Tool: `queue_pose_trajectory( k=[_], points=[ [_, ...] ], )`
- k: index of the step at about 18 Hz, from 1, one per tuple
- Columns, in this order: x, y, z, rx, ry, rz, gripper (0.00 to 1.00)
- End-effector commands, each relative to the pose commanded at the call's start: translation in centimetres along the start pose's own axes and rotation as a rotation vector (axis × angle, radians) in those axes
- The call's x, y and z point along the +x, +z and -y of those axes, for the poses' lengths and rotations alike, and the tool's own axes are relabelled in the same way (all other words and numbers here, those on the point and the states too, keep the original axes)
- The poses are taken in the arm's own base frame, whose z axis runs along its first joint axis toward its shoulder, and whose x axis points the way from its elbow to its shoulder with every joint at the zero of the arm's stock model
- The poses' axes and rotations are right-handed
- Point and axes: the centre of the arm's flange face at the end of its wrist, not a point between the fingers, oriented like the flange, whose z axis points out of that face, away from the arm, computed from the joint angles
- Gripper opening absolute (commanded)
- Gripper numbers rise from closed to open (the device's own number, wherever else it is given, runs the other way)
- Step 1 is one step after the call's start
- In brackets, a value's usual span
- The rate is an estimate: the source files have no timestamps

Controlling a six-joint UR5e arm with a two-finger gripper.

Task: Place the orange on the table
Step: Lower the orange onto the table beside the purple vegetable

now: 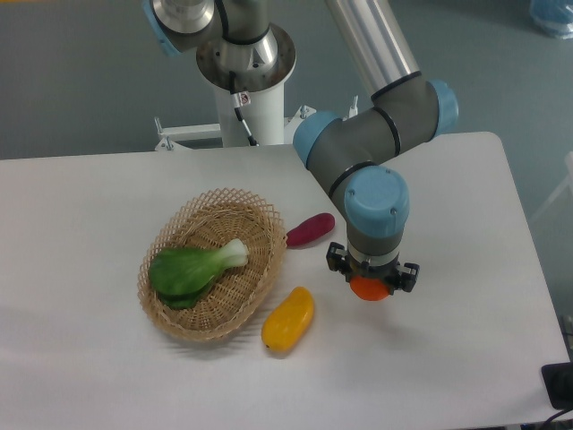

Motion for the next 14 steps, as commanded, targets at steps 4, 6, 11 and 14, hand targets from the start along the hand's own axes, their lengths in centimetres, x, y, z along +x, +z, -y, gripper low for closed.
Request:
queue_pose_trajectory(
  k=[4, 6, 11, 14],
  points=[
    [0.2, 0.9, 0.0, -0.011, 0.002, -0.008, 0.78],
    [0.3, 1.3, 0.0, -0.011, 0.004, -0.008, 0.78],
    [0.5, 2.2, 0.0, -0.016, 0.005, -0.012, 0.78],
    [0.6, 2.4, -0.1, -0.019, 0.006, -0.015, 0.79]
  ],
)
